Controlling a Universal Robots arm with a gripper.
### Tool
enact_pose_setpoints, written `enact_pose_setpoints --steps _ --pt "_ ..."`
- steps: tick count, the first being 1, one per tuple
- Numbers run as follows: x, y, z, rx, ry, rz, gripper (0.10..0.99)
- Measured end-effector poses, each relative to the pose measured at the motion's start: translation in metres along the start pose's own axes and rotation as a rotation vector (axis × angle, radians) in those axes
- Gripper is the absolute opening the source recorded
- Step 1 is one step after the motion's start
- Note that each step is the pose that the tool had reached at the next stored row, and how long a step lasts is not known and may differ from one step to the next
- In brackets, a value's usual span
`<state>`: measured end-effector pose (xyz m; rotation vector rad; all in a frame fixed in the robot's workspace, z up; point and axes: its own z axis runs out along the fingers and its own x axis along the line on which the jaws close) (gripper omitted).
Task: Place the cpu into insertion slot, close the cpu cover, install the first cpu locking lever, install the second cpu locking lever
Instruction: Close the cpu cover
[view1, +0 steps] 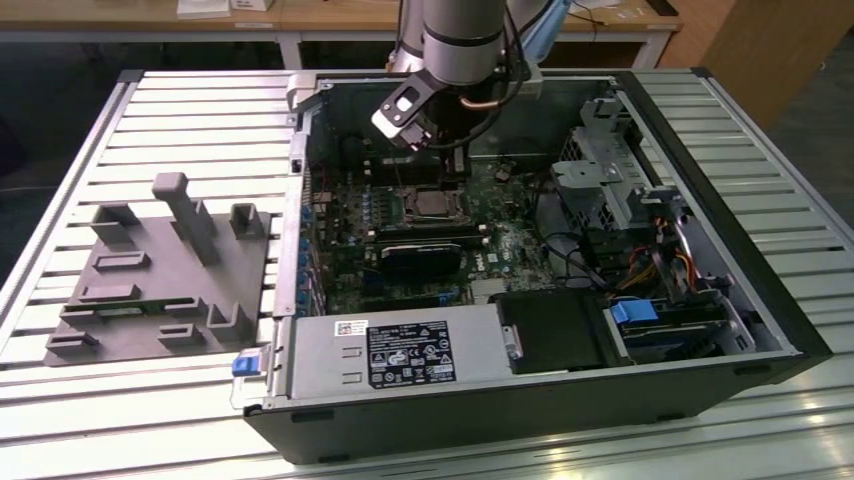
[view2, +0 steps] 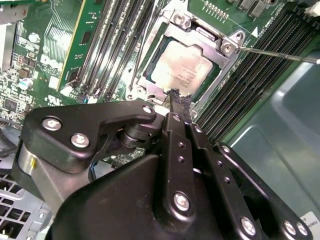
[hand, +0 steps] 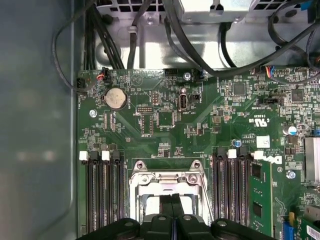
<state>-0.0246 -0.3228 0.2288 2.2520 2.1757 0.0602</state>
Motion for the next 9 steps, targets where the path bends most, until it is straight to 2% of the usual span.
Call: enact_pose_setpoints --steps 9 --pt "-0.0022 -0.0090 0.0031 0.000 0.0000 0.000 0.106"
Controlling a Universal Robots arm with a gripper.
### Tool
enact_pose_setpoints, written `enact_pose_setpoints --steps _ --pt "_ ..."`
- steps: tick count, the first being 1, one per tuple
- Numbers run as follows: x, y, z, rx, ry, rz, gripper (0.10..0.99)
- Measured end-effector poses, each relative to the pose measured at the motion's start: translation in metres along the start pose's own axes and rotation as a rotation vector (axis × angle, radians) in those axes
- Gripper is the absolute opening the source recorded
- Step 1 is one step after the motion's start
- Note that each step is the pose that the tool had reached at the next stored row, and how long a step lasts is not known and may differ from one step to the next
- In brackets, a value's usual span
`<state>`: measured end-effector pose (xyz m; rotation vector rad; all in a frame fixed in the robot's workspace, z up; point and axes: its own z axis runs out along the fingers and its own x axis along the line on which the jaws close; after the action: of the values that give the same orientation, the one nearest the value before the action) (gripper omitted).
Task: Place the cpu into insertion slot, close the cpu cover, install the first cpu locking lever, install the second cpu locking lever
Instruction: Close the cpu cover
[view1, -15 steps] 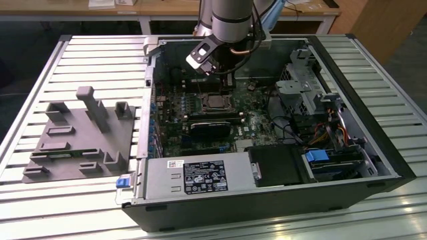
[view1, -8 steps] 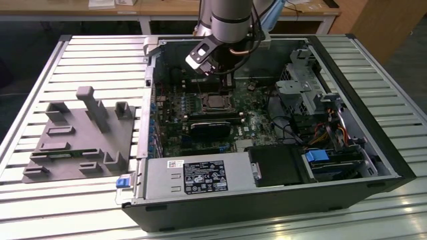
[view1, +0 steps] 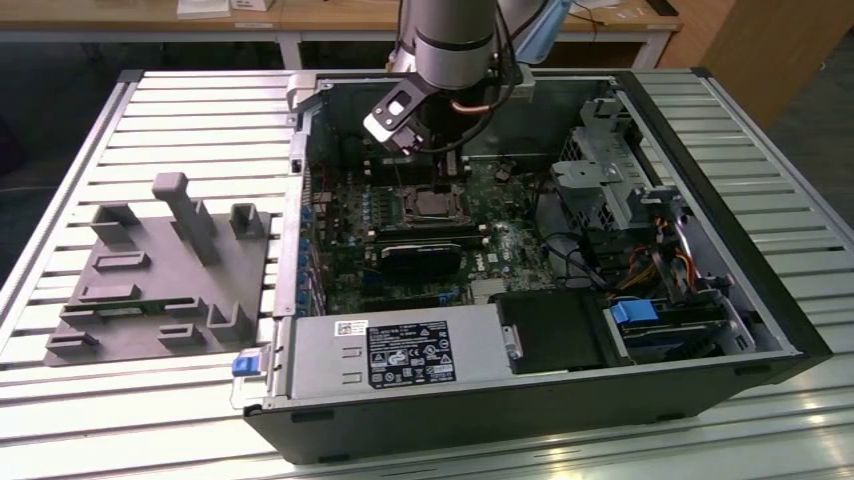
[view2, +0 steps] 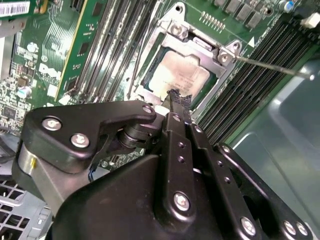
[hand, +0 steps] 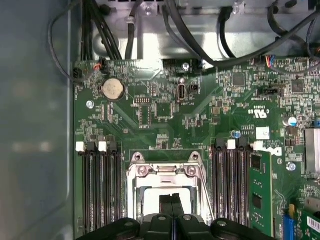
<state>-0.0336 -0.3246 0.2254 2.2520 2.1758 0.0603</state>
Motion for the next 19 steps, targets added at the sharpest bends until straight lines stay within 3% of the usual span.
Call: enact_pose_setpoints --steps 6,13,19 --pt "-0.0005 -0.0074 0.0039 0.000 -0.0001 0.000 0.106" --pt "-0.0005 -0.0080 0.0044 0.000 -0.0001 -0.003 0.106" --pt "-0.0005 -0.0080 0.0048 0.002 0.0032 -0.100 0.106"
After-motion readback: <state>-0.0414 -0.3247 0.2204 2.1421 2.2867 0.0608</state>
